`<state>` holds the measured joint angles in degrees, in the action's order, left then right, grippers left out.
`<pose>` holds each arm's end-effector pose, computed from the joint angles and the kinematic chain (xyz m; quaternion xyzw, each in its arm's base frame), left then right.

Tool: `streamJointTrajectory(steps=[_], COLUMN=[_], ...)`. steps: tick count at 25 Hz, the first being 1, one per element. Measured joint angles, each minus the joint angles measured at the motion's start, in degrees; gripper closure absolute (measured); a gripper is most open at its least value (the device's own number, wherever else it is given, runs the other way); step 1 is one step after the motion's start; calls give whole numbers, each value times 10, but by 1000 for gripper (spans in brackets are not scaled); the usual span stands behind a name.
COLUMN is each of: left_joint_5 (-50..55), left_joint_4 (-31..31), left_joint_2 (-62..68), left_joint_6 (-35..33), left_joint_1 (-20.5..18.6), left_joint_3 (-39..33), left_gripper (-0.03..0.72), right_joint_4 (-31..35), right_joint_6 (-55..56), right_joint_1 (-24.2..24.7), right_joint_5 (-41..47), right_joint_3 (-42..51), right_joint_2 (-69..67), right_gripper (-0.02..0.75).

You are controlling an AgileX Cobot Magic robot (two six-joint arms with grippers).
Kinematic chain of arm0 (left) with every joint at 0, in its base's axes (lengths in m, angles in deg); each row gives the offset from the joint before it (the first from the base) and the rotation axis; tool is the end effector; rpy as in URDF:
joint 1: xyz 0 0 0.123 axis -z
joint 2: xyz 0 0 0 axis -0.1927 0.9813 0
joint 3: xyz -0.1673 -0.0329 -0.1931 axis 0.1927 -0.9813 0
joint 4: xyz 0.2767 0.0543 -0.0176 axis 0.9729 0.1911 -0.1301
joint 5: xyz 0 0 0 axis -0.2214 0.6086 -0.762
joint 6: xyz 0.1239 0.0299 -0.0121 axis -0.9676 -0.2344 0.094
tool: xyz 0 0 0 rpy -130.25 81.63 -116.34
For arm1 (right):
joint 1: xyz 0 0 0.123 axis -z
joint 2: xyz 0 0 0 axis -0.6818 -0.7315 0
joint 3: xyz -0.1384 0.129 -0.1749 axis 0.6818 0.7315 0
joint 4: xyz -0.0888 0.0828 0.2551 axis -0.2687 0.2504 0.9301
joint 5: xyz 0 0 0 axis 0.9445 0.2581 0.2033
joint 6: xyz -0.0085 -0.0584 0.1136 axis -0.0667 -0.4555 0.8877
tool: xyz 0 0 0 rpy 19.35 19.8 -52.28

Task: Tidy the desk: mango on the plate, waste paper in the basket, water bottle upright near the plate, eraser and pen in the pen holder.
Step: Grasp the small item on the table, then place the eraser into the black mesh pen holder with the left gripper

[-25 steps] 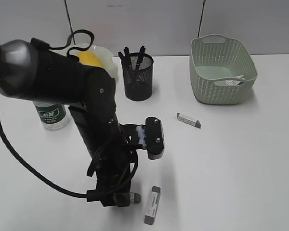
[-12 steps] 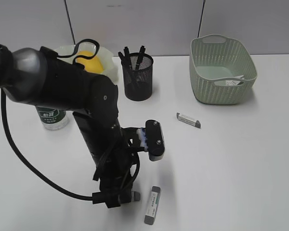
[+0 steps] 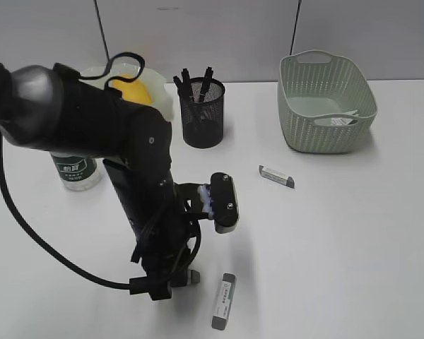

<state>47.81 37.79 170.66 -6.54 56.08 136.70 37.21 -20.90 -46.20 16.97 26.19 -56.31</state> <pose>0.2488 -0.2761 0.0430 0.6825 0.7258 -0.0770 0.0381 0.0955 0.0124 0.2711 -0.0582 0.8683 0.0259 0.4919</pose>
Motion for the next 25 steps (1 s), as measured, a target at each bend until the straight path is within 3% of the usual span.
streamJointTrajectory(steps=[6, 10, 15, 19, 25], left_joint_5=[-112, -243, -527, -640, -694], left_joint_4=[-38, -147, -306, -322, -297], left_joint_2=[-81, -102, -92, -54, -1], left_joint_6=[36, 41, 43, 46, 91], left_joint_1=[-35, -76, -89, -90, -90], left_joint_3=[29, 50, 52, 55, 55], left_gripper=[547, 547, 547, 547, 547], right_joint_4=[1, 1, 1, 1, 1], right_joint_6=[0, 0, 0, 0, 2], right_joint_1=[0, 0, 0, 0, 0], right_joint_5=[0, 0, 0, 0, 0], right_joint_3=[0, 0, 0, 0, 0], right_joint_2=[0, 0, 0, 0, 0], right_gripper=[260, 260, 260, 260, 260])
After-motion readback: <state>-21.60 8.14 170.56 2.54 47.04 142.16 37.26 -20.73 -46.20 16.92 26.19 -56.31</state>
